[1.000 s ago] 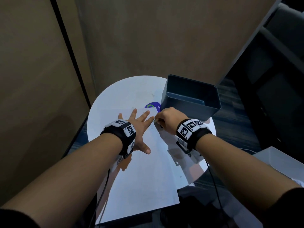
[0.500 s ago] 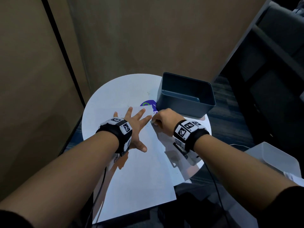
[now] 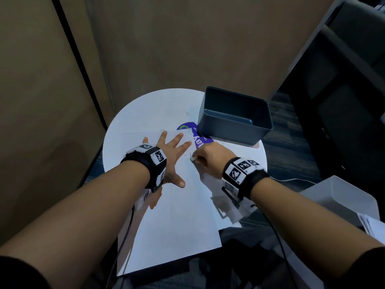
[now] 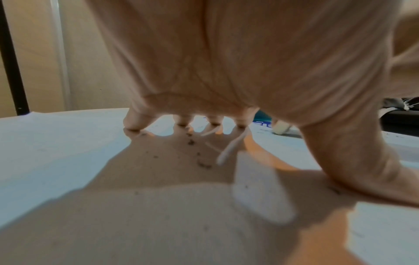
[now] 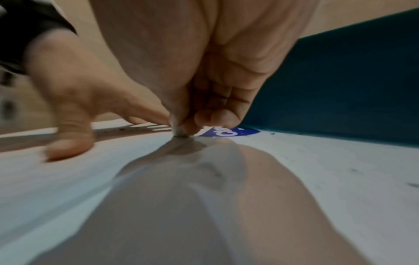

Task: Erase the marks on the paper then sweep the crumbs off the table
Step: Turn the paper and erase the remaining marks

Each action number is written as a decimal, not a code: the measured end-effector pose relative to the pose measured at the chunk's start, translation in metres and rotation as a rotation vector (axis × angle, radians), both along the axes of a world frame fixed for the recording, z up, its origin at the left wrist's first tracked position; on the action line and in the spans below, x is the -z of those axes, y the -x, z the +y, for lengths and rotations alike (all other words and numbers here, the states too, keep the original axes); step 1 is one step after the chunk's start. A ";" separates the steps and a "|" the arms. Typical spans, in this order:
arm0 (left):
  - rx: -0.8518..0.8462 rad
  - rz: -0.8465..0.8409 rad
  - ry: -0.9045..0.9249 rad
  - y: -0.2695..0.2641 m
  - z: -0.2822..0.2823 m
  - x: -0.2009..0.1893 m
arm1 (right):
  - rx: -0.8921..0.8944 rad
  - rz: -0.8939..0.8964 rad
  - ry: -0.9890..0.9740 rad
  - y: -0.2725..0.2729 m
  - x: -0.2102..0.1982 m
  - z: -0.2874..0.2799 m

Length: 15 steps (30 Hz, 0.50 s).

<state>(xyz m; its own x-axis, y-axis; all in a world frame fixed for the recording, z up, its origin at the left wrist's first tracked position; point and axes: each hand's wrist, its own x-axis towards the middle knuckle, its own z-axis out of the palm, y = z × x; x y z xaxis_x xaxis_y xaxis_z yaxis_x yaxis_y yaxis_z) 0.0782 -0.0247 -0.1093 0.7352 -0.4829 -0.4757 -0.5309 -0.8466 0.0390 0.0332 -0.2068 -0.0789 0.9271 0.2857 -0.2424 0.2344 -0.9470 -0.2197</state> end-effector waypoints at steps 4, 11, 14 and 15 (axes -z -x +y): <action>-0.006 0.006 -0.001 0.000 0.000 0.003 | -0.089 0.133 0.042 0.021 -0.010 -0.001; -0.006 -0.007 0.018 0.001 0.000 -0.003 | 0.019 -0.041 -0.022 -0.008 -0.010 0.001; -0.003 -0.006 0.003 0.001 0.000 0.002 | -0.037 -0.017 -0.027 0.020 0.000 -0.004; -0.004 -0.007 0.001 0.001 0.000 0.004 | -0.069 0.019 -0.009 0.029 -0.001 -0.006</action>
